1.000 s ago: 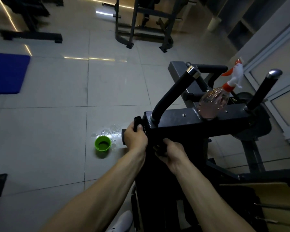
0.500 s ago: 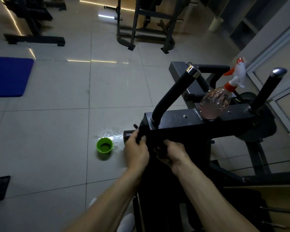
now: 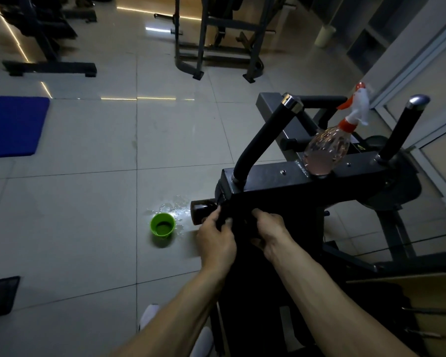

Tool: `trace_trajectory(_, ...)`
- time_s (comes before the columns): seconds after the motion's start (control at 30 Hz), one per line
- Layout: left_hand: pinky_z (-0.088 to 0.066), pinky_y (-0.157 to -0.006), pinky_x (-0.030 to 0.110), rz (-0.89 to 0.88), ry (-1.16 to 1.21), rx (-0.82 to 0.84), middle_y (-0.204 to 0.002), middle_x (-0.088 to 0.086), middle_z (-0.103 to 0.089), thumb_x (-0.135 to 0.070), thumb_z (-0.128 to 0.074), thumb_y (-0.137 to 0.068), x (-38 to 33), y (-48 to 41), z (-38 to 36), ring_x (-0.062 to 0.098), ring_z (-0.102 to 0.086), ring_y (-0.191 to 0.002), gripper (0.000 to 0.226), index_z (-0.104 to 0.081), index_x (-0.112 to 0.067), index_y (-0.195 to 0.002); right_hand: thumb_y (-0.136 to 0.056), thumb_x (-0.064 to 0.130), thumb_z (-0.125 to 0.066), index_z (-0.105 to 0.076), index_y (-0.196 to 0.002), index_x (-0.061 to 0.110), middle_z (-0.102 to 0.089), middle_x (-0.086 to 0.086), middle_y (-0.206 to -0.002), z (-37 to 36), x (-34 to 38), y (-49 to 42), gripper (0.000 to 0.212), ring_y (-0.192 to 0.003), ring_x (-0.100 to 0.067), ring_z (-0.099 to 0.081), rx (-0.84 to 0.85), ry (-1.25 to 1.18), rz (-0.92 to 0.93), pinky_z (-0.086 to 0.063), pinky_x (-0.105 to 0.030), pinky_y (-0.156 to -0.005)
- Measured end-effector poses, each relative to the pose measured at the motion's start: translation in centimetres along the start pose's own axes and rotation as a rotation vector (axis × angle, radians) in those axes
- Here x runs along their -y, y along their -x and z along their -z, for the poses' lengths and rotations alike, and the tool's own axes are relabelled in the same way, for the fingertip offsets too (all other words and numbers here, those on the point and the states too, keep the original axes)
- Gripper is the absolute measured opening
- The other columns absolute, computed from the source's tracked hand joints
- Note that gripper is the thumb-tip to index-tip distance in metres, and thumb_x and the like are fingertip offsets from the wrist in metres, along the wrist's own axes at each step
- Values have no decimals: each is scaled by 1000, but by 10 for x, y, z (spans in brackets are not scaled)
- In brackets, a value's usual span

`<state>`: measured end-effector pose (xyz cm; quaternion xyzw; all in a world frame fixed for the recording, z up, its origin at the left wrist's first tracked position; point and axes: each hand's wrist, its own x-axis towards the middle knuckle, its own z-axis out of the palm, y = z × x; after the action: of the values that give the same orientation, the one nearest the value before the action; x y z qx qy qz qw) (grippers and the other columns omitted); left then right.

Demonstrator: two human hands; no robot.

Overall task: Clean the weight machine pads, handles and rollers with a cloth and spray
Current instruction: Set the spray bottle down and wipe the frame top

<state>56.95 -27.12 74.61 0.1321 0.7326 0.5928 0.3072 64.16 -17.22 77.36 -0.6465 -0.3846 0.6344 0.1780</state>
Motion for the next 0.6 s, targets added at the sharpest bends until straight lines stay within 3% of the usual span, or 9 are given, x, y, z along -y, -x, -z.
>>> trace_trajectory(0.17, -49, -79, 29, 150, 3, -171, -102, 2, -75, -18, -61, -98, -28, -61, 0, 22, -69, -95, 22, -74, -16, -116, -100, 21, -61, -67, -106, 10, -70, -6, -88, 9, -9, 3, 13, -77, -20, -70, 17, -39, -19, -54, -33, -66)
trace_trajectory(0.27, -57, -85, 37, 111, -55, -30, -95, -1, -77, -23, -62, -94, -34, -53, 1, 22, -72, -94, 20, -76, -17, -108, -100, 19, -62, -67, -105, 10, -74, -10, -93, 14, -10, 10, 12, -81, -21, -71, -7, -53, 19, -56, -33, -68)
trace_trajectory(0.4, -60, -86, 50, 133, -102, 188, -83, -6, -78, -39, -62, -75, -28, -10, 24, 21, -75, -87, 21, -78, -29, -85, -96, 16, -65, -72, -99, 10, -75, -9, -92, 5, -4, 29, 10, -83, -23, -72, -10, -111, 52, -56, -31, -65)
trace_trajectory(0.47, -60, -84, 53, 127, -29, 155, -81, -2, -78, -41, -61, -79, -48, 0, 31, 23, -75, -84, 25, -76, -21, -85, -95, 16, -67, -73, -98, 8, -74, -9, -87, 2, 9, 41, 10, -76, -22, -71, 24, -168, 84, -54, -30, -61)
trace_trajectory(0.6, -61, -84, 47, 93, 65, 105, -93, 7, -76, -32, -60, -97, -110, 3, 27, 27, -73, -89, 21, -72, -15, -96, -95, 12, -64, -69, -93, 6, -68, -9, -75, 18, 41, 63, 9, -64, -21, -64, 67, -248, 217, -50, -32, -59)
